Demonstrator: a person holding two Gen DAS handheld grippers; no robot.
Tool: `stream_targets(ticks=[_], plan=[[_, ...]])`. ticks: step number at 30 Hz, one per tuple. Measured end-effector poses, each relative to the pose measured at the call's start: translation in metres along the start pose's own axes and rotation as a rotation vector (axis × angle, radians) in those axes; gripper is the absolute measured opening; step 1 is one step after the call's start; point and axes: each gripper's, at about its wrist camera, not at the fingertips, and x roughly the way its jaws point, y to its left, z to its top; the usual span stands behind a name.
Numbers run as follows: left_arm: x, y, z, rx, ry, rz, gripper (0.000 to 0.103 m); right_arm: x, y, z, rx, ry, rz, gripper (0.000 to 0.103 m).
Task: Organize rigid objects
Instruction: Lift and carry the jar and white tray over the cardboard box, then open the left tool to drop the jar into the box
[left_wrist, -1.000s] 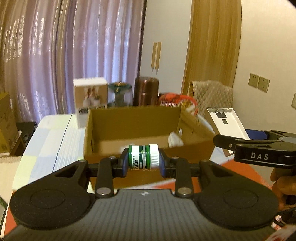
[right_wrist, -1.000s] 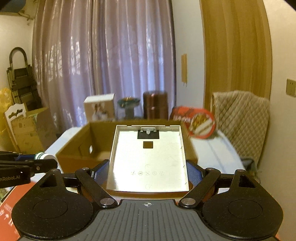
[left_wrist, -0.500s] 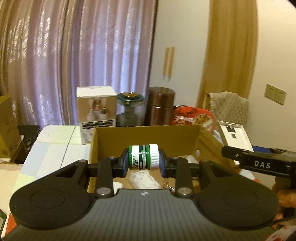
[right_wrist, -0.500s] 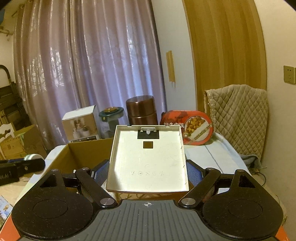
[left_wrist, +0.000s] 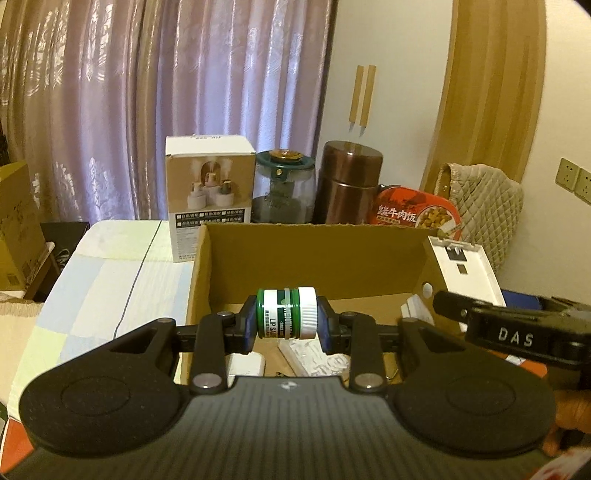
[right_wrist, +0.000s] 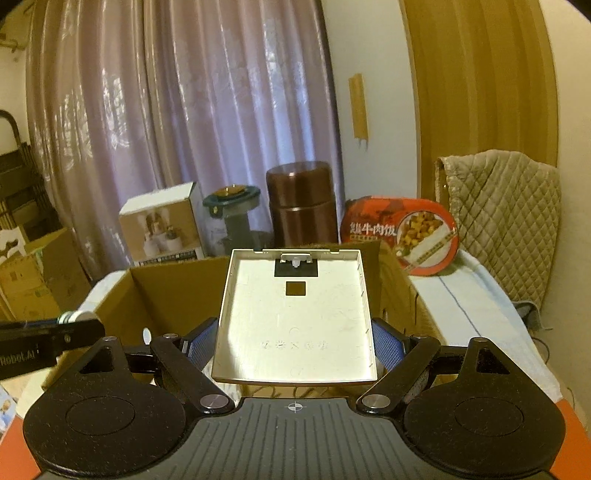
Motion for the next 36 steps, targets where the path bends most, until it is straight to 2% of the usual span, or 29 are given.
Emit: stream_targets(ticks=[27, 28, 30, 36], plan=[[0.007, -0.007, -0.002, 0.009, 0.019, -0.020, 0.027, 0.002, -0.001, -0.005, -0.002, 0.016, -0.006, 0.083], [0.007, -0.006, -0.002, 0.004, 0.018, -0.026, 0.028, 0.002, -0.001, -0.005, -0.001, 0.017, -0.006, 0.083], [0.005, -0.003, -0.001, -0.011, 0.009, -0.016, 0.049, 0.002, -0.001, -0.005, 0.002, 0.017, -0.005, 0.083], [0.002, 0.009, 0.003, -0.049, -0.005, 0.024, 0.050, 0.001, -0.003, -0.003, 0.011, 0.012, -0.004, 0.083]])
